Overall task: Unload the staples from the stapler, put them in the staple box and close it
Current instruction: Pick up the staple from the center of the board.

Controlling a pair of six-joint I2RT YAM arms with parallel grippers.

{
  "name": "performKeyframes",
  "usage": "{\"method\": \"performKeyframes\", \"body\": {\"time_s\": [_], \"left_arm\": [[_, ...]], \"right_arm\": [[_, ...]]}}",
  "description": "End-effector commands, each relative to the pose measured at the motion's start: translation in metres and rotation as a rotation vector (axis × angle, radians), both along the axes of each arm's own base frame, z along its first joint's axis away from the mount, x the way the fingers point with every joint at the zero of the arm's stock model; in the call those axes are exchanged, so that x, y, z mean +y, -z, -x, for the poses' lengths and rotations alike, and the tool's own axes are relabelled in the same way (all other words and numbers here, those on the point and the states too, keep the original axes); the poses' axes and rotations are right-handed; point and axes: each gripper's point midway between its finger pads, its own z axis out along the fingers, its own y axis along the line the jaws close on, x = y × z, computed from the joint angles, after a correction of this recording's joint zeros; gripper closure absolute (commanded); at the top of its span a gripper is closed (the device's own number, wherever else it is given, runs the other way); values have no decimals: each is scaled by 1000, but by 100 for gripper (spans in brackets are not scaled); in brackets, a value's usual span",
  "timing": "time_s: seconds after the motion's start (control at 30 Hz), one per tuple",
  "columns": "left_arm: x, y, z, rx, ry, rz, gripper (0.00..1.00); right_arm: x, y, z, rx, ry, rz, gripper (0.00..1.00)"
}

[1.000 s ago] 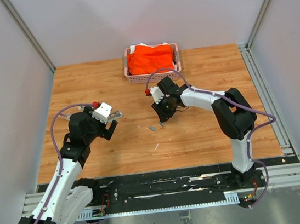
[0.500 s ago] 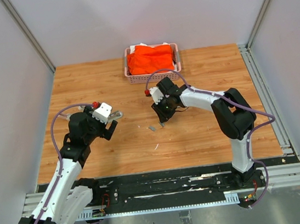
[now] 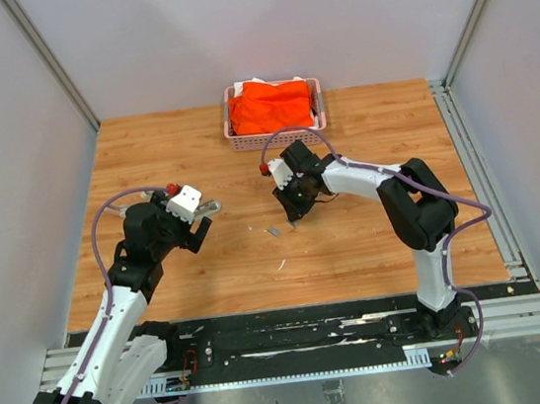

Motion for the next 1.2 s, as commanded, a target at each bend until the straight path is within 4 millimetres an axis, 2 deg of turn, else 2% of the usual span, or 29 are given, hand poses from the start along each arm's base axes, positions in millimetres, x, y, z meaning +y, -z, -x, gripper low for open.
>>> {"method": "performKeyframes", "body": {"time_s": [0.0, 0.3, 0.47, 0.57, 0.6, 0.83, 1.0, 1.17], "left_arm": [[-1, -5, -3, -35, 4, 3, 2], [-1, -5, -3, -35, 5, 3, 2], [-1, -4, -3, -34, 6, 2, 2], [-1, -5, -3, -35, 7, 2, 2], [-1, -4, -3, -34, 7, 1, 2], [-2, -4, -3, -33, 7, 2, 2], [-2, -4, -3, -31, 9, 3, 2], [-2, -3, -3, -28, 10, 3, 2]], "right_arm": [[-3, 14, 9, 25, -19, 61, 80], [-4, 7, 5, -1, -24, 69, 90], [-4, -1, 2, -13, -27, 65, 99], [-4, -1, 1, -16, -26, 65, 99], [-2, -12, -1, -37, -25, 49, 99], [-6, -26, -9, -54, -2, 24, 100], [-16, -41, -21, -64, 39, -10, 99], [-34, -54, -40, -89, 102, -26, 99]]}}
